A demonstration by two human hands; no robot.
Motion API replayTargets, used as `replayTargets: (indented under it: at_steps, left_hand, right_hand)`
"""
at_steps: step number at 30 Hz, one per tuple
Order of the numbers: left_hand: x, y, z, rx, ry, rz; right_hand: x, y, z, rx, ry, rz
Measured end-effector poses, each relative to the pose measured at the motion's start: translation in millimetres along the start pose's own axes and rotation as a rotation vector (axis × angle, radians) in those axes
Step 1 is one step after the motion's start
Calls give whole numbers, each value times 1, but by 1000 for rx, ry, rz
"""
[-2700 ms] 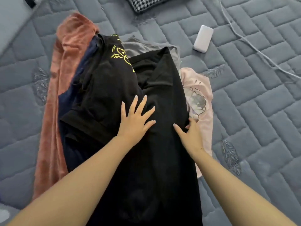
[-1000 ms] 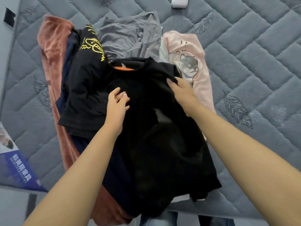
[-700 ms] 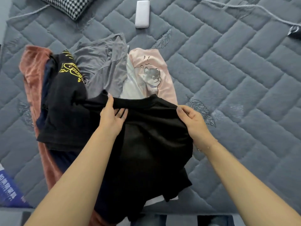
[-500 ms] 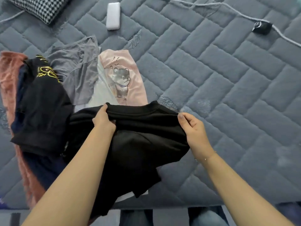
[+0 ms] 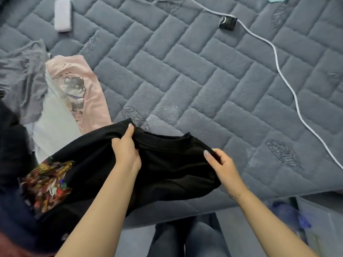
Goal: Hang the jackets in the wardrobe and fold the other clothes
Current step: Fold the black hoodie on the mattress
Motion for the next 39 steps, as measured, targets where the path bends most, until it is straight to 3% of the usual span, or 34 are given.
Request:
replayTargets:
  at_steps: [3, 8, 12, 15, 21, 26, 29, 31, 34, 37, 39]
  left_hand:
    - [7, -9, 6, -27, -121, -117]
    - [20, -52, 32, -136, -214, -274]
    - [29, -149, 91, -397, -386, -477]
    - [23, -249, 144, -558, -483, -640]
    - [-53, -425, 223, -640, -514, -754]
    - [-157, -544, 269, -753, -423, -774]
    - [-221, -595, 275, -852, -253, -800]
    - [-259, -609, 267, -933, -121, -816]
    - [-298, -595, 243, -969, -19, -922]
    - [-304, -556, 220, -934, -21, -978]
    - [-292, -520, 210, -889, -32, -956]
  right_hand:
    - [1, -4, 6, -15, 65, -22]
    - [-13, 11, 16, 158, 111, -207]
    - [-35, 54, 24, 289, 127, -352]
    - [-54, 109, 29, 354, 127, -449]
    - [-86, 256, 22, 454, 200, -581]
    - [-86, 401, 3, 631, 141, -589]
    - [-71, 478, -20, 790, 111, -517]
    - [-50, 512, -41, 831, 51, -476]
    - [-12, 529, -69, 749, -103, -433]
    - [13, 517, -74, 712, -203, -489]
    - [20, 499, -62, 794, -234, -538]
Point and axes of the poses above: each hand's wrist, its own z-axis away from the middle knuckle, its own y-axis out of the back of the hand, x = y × z, the point moved 5 cm from there along -z, towards the middle knuckle, and after that the axes turned 5 degrees about -z, right-handed, at the moved point
